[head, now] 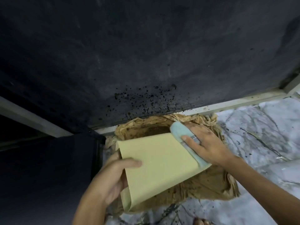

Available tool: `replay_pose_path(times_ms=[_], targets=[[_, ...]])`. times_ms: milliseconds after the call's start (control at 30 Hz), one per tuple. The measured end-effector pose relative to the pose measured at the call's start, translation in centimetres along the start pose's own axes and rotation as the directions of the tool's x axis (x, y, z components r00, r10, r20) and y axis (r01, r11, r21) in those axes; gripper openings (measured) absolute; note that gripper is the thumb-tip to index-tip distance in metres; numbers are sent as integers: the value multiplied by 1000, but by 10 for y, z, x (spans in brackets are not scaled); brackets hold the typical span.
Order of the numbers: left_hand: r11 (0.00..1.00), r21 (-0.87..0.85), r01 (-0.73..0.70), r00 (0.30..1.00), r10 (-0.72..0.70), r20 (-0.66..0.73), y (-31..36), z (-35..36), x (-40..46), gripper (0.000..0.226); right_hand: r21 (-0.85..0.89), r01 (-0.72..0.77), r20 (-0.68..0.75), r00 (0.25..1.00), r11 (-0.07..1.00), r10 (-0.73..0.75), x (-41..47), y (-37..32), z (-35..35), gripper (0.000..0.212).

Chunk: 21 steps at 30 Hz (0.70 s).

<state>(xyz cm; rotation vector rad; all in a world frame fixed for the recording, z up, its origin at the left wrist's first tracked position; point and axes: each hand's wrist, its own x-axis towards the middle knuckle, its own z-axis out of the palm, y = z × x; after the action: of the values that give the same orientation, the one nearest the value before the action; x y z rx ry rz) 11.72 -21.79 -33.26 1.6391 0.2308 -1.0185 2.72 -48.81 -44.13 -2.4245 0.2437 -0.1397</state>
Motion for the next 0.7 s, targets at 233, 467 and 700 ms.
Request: replay_pose_path(times_ms=[233, 467, 700], targets=[[998, -65, -10, 993, 3, -117, 17, 3, 23, 41, 250, -54, -209, 972, 967, 109, -23, 5, -2, 41], [970, -1, -242, 970, 242, -12, -9, 16, -23, 54, 537, -175, -358, 838, 825, 411, -61, -25, -9, 10], [978, 0, -208, 975, 207, -82, -10, 8, -13, 33, 686, -177, -239, 861, 706, 448, -71, -48, 17, 20]])
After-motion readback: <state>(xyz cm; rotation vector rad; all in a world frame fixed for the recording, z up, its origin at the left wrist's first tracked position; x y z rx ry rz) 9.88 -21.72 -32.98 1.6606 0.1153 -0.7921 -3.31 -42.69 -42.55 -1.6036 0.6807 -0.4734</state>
